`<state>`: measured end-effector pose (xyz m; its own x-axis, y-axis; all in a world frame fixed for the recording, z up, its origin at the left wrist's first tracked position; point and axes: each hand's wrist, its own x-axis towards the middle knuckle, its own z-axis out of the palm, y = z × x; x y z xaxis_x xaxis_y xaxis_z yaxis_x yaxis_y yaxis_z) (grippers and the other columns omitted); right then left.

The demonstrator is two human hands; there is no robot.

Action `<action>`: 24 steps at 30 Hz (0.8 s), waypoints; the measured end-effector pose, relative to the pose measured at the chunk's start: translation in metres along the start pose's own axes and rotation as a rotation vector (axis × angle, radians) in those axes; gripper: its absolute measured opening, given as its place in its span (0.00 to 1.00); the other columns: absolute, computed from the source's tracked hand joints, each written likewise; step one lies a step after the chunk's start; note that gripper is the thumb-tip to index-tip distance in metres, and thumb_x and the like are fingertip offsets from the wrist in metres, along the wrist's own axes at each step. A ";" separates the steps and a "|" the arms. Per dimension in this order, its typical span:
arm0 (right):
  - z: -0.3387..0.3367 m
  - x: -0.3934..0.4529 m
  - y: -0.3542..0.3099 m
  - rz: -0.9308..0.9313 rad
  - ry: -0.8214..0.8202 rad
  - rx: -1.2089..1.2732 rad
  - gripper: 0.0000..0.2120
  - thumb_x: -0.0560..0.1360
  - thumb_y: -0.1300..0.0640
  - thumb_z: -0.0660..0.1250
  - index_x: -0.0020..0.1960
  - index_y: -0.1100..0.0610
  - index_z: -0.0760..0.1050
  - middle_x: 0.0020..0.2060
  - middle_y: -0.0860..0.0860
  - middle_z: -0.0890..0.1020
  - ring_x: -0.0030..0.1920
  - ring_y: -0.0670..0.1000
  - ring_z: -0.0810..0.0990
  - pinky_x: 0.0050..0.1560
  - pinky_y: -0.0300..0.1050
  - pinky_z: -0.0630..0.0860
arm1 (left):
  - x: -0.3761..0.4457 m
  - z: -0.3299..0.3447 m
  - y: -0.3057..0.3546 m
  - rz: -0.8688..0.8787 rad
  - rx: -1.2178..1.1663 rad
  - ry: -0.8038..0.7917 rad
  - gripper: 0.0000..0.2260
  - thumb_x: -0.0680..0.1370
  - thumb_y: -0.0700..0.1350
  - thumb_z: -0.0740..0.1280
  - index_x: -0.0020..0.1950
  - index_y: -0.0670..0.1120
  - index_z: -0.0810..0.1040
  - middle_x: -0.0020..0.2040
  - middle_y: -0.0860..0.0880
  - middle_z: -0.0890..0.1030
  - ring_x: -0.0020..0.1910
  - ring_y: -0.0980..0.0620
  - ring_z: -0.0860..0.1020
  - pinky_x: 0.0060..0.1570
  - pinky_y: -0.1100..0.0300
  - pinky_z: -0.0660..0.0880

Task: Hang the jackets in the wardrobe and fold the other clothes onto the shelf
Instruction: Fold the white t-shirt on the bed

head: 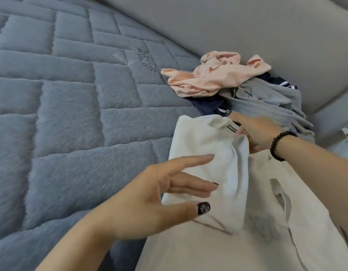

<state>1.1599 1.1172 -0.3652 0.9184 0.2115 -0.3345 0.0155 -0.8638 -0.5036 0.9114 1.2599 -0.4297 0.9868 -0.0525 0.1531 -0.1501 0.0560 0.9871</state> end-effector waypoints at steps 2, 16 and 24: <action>0.005 -0.001 0.022 -0.150 0.131 -0.157 0.24 0.67 0.36 0.68 0.40 0.58 0.77 0.38 0.51 0.80 0.41 0.54 0.78 0.48 0.48 0.76 | 0.001 -0.006 -0.006 -0.001 0.069 0.074 0.25 0.75 0.45 0.71 0.69 0.64 0.70 0.60 0.59 0.81 0.63 0.56 0.77 0.65 0.60 0.71; 0.115 -0.051 0.100 -0.717 0.247 -0.436 0.30 0.76 0.37 0.45 0.76 0.45 0.54 0.77 0.51 0.53 0.77 0.51 0.49 0.75 0.48 0.47 | 0.009 -0.001 -0.043 -0.149 0.579 0.149 0.24 0.74 0.66 0.55 0.70 0.67 0.66 0.71 0.69 0.62 0.68 0.78 0.55 0.67 0.79 0.54; 0.114 -0.050 0.106 -0.730 0.222 -0.082 0.27 0.77 0.40 0.49 0.74 0.47 0.63 0.75 0.48 0.60 0.76 0.47 0.53 0.75 0.50 0.53 | 0.089 0.006 -0.021 0.139 0.277 0.709 0.14 0.79 0.44 0.59 0.60 0.56 0.78 0.57 0.61 0.81 0.56 0.66 0.77 0.54 0.69 0.75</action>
<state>1.0709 1.0675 -0.4924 0.7220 0.6517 0.2323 0.6695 -0.5735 -0.4721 1.0019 1.2479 -0.4361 0.7464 0.5932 0.3017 -0.1928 -0.2411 0.9512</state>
